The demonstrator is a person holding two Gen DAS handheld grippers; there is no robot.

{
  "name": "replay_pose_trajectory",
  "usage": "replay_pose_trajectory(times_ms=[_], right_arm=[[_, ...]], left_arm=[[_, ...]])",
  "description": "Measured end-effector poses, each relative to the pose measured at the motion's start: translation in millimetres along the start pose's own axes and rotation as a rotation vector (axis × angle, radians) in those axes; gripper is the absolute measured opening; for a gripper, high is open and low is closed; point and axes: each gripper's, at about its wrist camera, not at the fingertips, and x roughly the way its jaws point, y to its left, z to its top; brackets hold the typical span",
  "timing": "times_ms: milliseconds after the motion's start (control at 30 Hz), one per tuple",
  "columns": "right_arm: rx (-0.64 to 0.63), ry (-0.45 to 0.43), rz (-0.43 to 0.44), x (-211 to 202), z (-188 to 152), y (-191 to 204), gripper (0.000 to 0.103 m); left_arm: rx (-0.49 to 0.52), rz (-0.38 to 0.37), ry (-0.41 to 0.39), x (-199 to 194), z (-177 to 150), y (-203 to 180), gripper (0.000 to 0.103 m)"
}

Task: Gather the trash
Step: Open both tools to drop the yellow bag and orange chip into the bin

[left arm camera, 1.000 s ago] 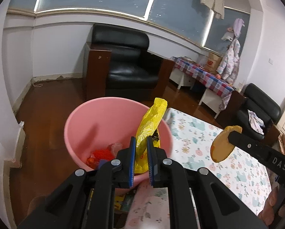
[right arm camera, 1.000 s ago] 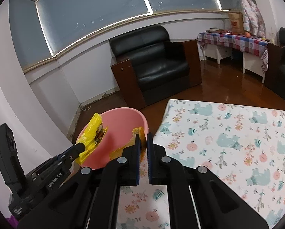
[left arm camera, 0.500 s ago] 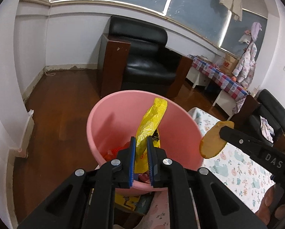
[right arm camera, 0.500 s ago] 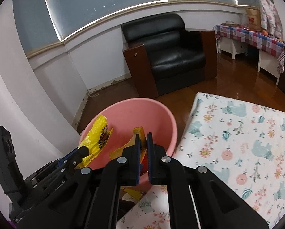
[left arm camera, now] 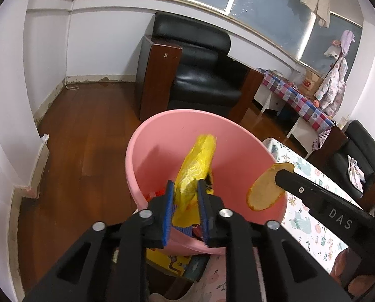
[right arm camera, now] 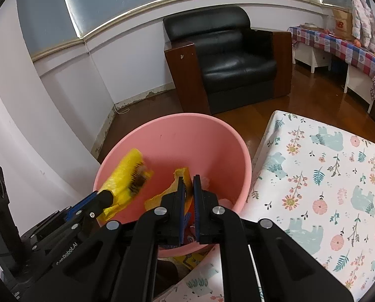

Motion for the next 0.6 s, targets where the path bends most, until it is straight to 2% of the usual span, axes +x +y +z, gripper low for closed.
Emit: replay_pose_trajectory(times_ms=[100,600], right_arm=[[-0.005,0.011,0.004,3.0,0.5,2.8,0.007],[0.023,0.037,0.012,7.6,1.4,-1.3,0.008]], left_arm=[[-0.009,0.009,-0.002,-0.9,-1.1,0.8,0.030],[-0.008,0.014,-0.010,-5.5,-0.8,-3.5,0.038]])
